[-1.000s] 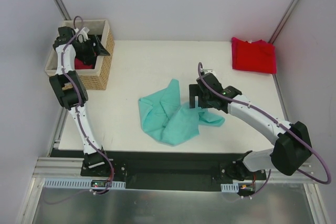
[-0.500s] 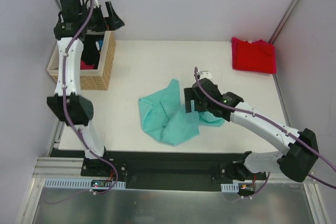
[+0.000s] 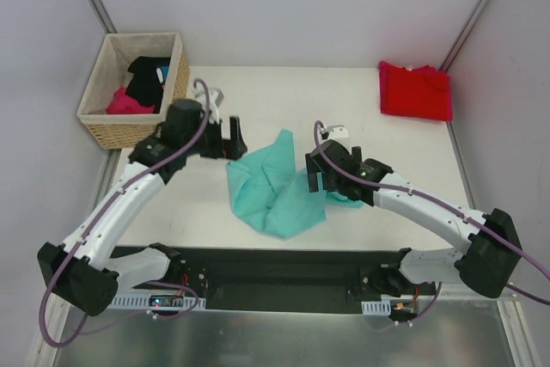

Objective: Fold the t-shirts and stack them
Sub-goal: Flatten out the tshirt

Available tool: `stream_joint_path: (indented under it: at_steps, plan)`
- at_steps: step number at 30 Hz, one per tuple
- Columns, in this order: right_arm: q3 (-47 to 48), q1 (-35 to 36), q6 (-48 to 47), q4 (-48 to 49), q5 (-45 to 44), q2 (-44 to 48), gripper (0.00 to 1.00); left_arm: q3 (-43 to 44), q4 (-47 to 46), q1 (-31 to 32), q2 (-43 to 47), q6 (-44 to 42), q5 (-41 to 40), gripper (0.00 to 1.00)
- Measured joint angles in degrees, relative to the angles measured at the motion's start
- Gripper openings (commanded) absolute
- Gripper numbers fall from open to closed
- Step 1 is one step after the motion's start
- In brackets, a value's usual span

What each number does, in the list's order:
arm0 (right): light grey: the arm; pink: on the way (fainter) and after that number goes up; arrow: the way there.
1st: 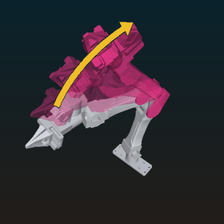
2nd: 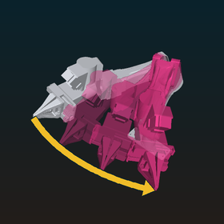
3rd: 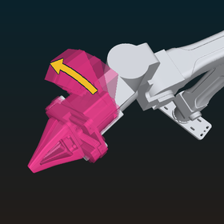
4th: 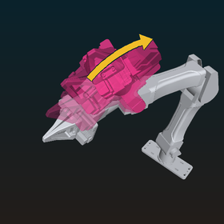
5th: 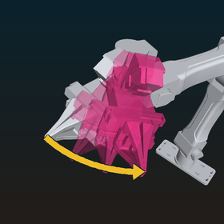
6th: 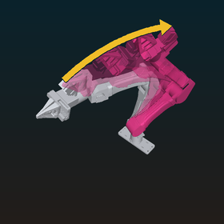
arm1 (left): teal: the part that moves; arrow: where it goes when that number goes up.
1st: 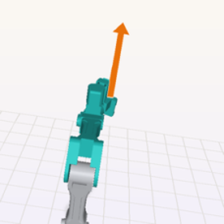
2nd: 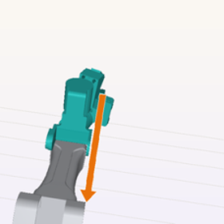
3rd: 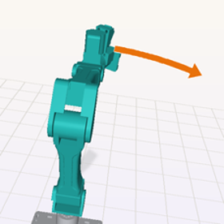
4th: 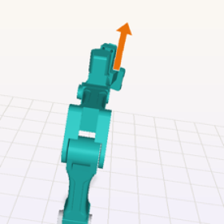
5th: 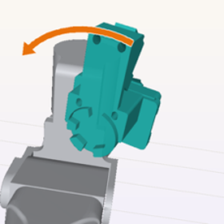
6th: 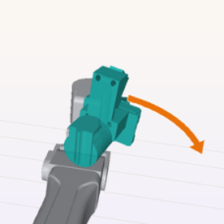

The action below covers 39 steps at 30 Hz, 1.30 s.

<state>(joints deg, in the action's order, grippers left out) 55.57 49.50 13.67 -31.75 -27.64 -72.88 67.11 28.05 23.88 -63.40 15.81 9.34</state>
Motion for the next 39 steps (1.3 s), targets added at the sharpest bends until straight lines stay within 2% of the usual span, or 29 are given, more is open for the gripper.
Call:
stream_joint_path:
  at_steps: [4,8,13,18,24,29,39]
  plan:
    - [0.7,0.0,0.4,-1.6,-3.3,0.3,0.97,-15.8,1.6,3.2,-0.9,4.5,-3.7,0.99]
    - [3.3,0.0,0.4,-2.8,-5.1,0.4,0.97,-20.4,0.1,3.8,-0.8,7.3,-6.1,0.99]
    - [4.3,0.0,0.4,-3.8,-7.4,3.0,0.97,-20.8,-5.1,3.8,-1.7,8.4,-8.2,0.99]
    - [4.3,-1.5,0.2,-4.6,-8.8,5.0,0.97,-20.4,-9.5,4.1,-8.2,9.8,-8.4,0.99]
    - [4.3,-7.3,-0.2,-4.4,-6.8,4.2,0.97,-18.5,-13.4,6.1,-17.6,11.2,-8.5,0.98]
    - [3.7,-8.7,-0.4,-3.4,-4.5,2.9,0.97,-16.6,-16.5,7.3,-23.8,12.3,-8.5,0.98]
    - [3.6,-9.9,-0.9,-2.5,-2.4,0.9,0.97,-15.9,-18.7,8.8,-28.0,13.4,-9.8,0.96]
